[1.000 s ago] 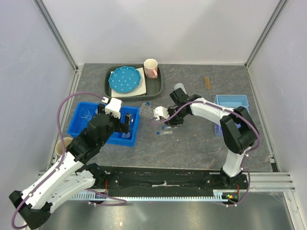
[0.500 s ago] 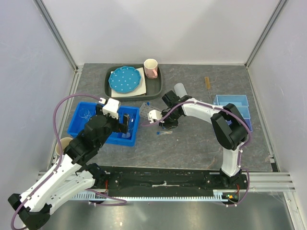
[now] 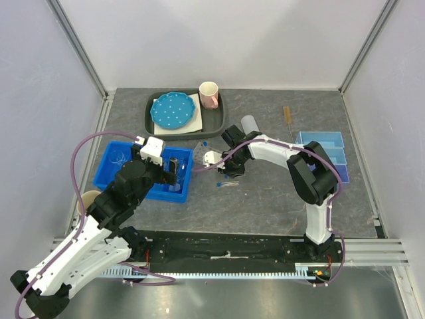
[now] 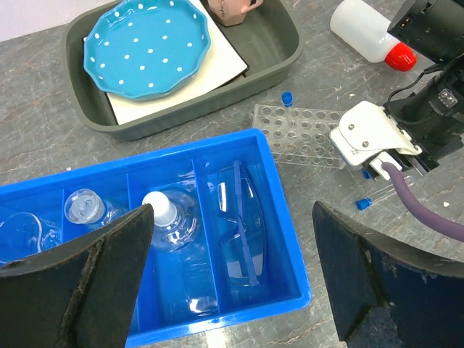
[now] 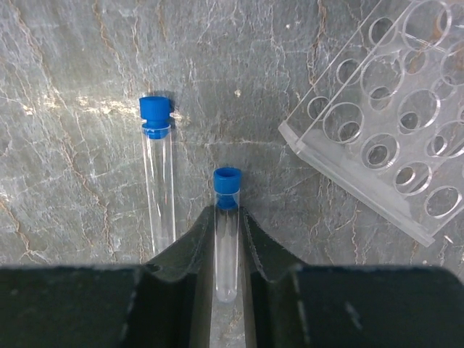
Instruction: Organize the chemistry lab equipment
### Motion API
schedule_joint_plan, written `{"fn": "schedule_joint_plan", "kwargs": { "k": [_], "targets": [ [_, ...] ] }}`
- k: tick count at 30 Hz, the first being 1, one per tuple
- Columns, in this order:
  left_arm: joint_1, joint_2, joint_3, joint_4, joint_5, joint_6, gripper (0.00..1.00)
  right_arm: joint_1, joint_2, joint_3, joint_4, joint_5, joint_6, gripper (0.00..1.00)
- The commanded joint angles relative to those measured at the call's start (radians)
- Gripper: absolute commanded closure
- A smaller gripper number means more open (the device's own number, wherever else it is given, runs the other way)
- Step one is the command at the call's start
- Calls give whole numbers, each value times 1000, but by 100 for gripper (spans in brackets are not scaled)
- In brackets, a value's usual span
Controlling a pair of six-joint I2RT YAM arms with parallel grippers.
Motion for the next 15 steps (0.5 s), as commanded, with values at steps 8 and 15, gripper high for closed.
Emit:
{"fn": "schedule_joint_plan", "kwargs": {
  "k": [8, 15],
  "targets": [
    [4, -5, 4, 43, -1, 28, 4, -39, -34, 16, 18, 59, 141, 84],
    [4, 0, -2, 63, 69, 18, 4, -135, -221, -38, 61, -95, 275, 86]
  ]
}}
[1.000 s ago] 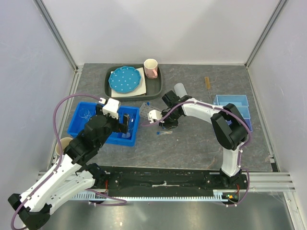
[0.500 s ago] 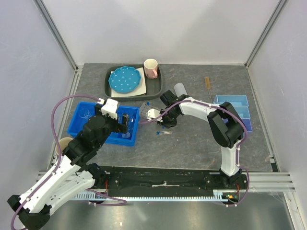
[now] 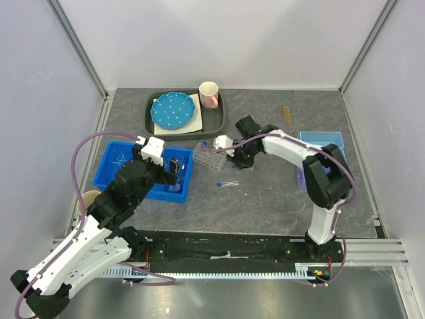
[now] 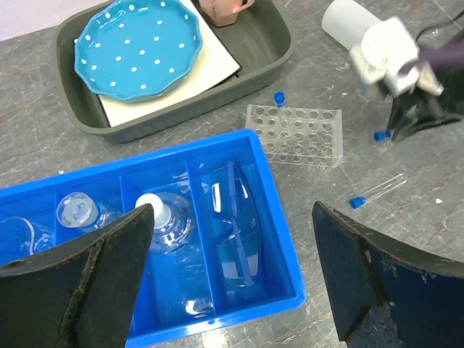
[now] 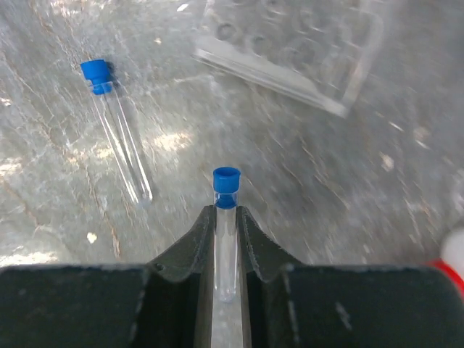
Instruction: Organize the chemistry lab equipment
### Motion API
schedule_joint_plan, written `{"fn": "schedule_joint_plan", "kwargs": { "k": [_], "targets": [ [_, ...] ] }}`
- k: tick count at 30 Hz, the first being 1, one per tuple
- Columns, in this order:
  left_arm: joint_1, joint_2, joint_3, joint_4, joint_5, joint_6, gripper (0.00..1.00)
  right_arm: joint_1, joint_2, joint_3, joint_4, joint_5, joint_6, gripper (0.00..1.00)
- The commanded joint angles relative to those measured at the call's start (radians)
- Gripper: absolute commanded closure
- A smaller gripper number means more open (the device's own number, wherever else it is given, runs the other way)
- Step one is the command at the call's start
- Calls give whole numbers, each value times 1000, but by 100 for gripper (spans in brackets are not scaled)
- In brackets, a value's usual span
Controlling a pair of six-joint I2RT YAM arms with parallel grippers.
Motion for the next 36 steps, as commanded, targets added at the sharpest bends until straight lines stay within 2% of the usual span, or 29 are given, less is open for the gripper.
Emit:
{"fn": "schedule_joint_plan", "kwargs": {
  "k": [1, 5, 7, 11, 12, 14, 20, 24, 30, 33, 36],
  "targets": [
    [4, -3, -1, 72, 107, 12, 4, -67, -196, -26, 58, -134, 131, 86],
    [4, 28, 28, 117, 265, -96, 4, -150, -293, -45, 94, -276, 277, 85],
    [4, 60, 15, 178, 376, -242, 4, -179, -343, -51, 129, -380, 387, 85],
    [3, 157, -50, 455, 544, -574, 6, -231, -417, -92, 241, -515, 620, 85],
    [-2, 184, -59, 561, 563, -616, 7, -234, -442, -98, 285, -532, 663, 85],
    [-13, 285, -62, 649, 581, -707, 9, -240, -466, -123, 334, -561, 806, 85],
    [-77, 540, 50, 746, 518, -768, 14, -268, -564, -246, 601, -575, 1198, 86],
    [-128, 634, 97, 772, 471, -779, 18, -289, -589, -332, 796, -593, 1378, 86],
    [-163, 729, 166, 801, 448, -810, 23, -305, -583, -385, 842, -590, 1428, 86],
    [-171, 757, 191, 794, 436, -813, 30, -309, -584, -393, 867, -592, 1449, 87],
    [-171, 796, 226, 722, 410, -801, 41, -312, -588, -399, 882, -593, 1469, 87]
  ]
}}
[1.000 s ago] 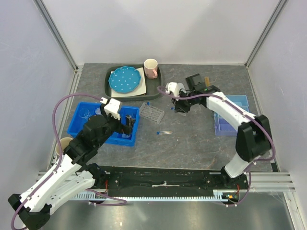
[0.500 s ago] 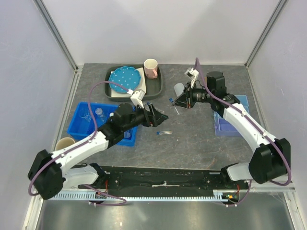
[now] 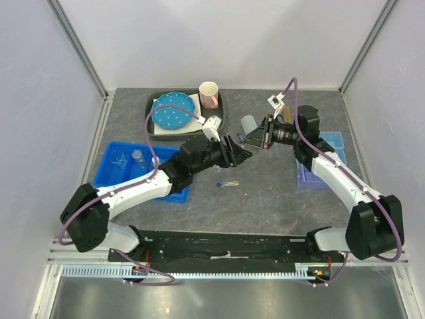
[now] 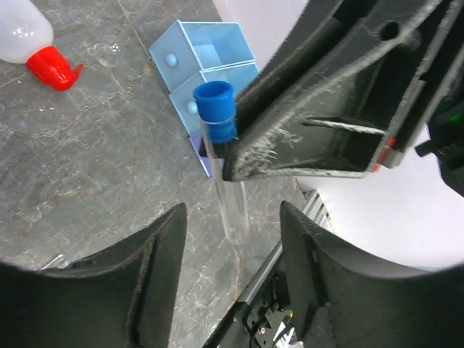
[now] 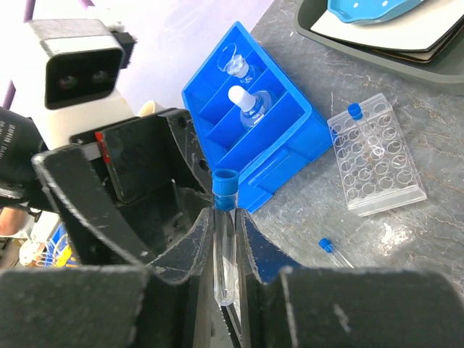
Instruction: Organize the chemistry lab equipment
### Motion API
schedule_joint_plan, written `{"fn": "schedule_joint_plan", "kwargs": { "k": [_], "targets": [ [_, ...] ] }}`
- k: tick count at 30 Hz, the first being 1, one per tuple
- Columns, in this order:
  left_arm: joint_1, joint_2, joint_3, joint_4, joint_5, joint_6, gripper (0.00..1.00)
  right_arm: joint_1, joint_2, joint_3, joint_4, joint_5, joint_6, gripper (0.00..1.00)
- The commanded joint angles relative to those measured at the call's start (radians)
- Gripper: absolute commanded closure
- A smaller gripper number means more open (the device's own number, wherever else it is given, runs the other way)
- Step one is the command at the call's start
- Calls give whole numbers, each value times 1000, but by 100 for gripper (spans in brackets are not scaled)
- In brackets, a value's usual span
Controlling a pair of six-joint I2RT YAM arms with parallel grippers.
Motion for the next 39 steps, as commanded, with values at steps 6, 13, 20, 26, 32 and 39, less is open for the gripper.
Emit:
{"fn": "schedule_joint_plan", "kwargs": {
  "k": [6, 13, 20, 26, 32, 39],
  "targets": [
    [-5, 69, 104, -97, -63, 26, 75, -9, -28, -30, 80, -9, 36, 86],
    [-5, 23, 98, -194, -34, 220, 93, -10, -35, 17, -49, -24, -128, 72],
    [1, -58, 41, -292, 101, 477, 94, -9, -32, 139, -293, -90, -359, 39],
    [0, -143, -3, -332, 183, 606, 95, 17, 20, 221, -512, -165, -507, 35],
    [1, -146, 0, -387, 224, 632, 95, 97, 11, 218, -548, -124, -508, 37],
    [1, -137, 4, -390, 245, 628, 96, 129, 24, 206, -542, -127, -488, 45]
  ]
}}
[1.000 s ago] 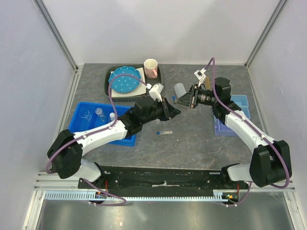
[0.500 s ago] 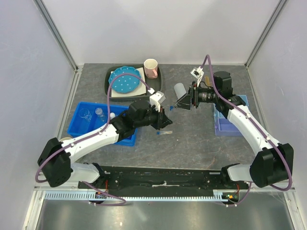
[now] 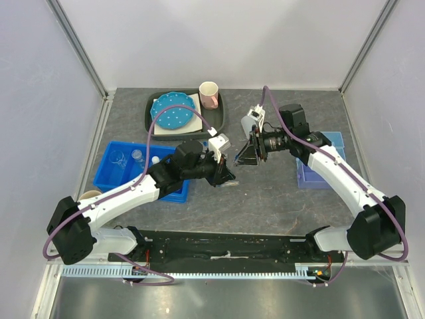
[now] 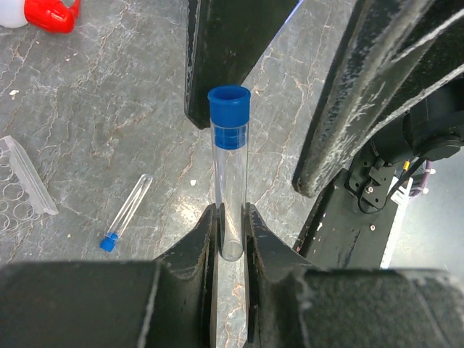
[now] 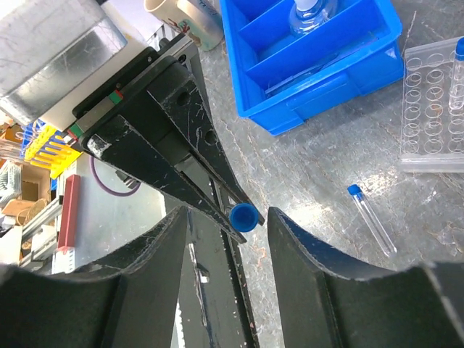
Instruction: Organize the chemistry lab equipment
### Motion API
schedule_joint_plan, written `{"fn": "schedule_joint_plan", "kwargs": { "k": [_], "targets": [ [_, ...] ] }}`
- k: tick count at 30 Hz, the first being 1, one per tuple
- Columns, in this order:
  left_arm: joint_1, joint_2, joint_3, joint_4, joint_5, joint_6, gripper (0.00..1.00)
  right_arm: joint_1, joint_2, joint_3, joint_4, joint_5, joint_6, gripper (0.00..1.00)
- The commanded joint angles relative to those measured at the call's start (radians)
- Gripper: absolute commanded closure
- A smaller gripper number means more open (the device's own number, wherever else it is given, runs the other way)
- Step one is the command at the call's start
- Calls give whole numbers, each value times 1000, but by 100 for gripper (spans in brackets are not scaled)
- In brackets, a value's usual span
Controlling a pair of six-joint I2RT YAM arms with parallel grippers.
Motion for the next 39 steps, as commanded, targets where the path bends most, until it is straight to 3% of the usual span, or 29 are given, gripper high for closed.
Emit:
{"fn": "schedule_joint_plan", "kwargs": {
  "k": [1, 10, 14, 16, 17, 20, 23, 28, 32, 39],
  "targets": [
    [0, -7, 3, 6, 44, 46, 96, 14, 21, 19, 7, -17, -9, 46],
    [0, 0, 16, 3, 64, 52, 96, 26, 38, 7, 76, -68, 66, 65],
    [0, -4, 17, -6, 35, 49, 95, 26, 34, -1, 93, -92, 76, 84],
    [0, -19, 13, -18, 22, 43, 89, 26, 28, 2, 96, -83, 65, 86],
    [0, -29, 11, -24, 6, 45, 72, 26, 28, 7, 93, -74, 57, 86],
    [3, -89, 0, -87, -49, 51, 37, 23, 29, 51, 35, -21, -36, 86],
    [6, -184, 11, -222, -141, 92, 23, 25, 52, 109, -28, 65, -152, 87],
    [6, -356, 50, -467, -320, 199, 17, 43, 93, 133, 14, 239, -322, 86],
    [6, -511, -58, -445, -582, 270, 5, 89, 141, 102, 168, 351, -374, 85],
    [6, -731, -199, -346, -762, 244, 2, 167, 306, 165, 289, 457, -385, 85]
  ]
}}
